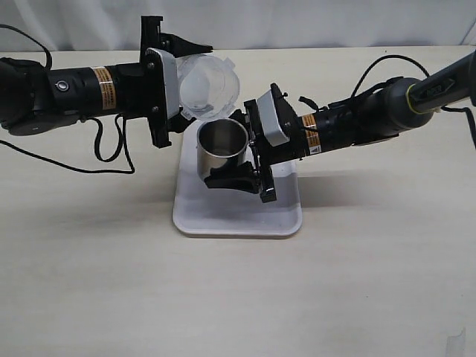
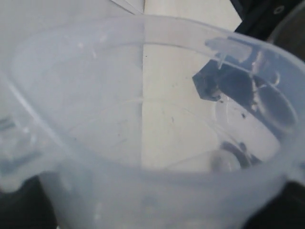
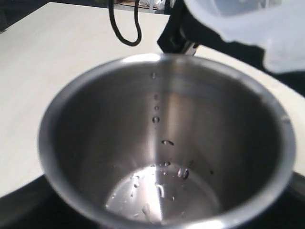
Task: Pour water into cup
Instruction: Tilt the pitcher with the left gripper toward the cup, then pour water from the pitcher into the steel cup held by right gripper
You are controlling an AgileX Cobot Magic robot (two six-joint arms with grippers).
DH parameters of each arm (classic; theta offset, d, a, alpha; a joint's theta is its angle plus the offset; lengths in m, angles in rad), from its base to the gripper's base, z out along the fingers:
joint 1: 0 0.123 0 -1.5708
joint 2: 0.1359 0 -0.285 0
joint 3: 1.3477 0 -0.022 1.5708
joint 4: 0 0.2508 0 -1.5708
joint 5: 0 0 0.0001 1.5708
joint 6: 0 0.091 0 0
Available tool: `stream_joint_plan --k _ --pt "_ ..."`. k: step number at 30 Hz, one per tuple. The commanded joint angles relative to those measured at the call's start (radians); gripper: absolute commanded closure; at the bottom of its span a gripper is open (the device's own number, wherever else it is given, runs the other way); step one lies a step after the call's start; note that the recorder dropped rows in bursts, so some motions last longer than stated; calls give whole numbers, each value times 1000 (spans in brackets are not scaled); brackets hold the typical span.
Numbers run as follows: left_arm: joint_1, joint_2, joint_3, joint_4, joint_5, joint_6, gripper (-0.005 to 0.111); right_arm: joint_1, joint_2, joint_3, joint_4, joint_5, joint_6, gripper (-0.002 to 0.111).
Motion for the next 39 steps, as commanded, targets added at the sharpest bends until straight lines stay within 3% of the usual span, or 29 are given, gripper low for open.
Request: stream_joint_plan --k 1,39 --pt "-3 -14 -11 -26 -43 34 107 0 -2 -7 11 -19 7 104" --pt "-3 -14 -11 -47 -64 129 107 10 -2 -7 -17 -19 12 104"
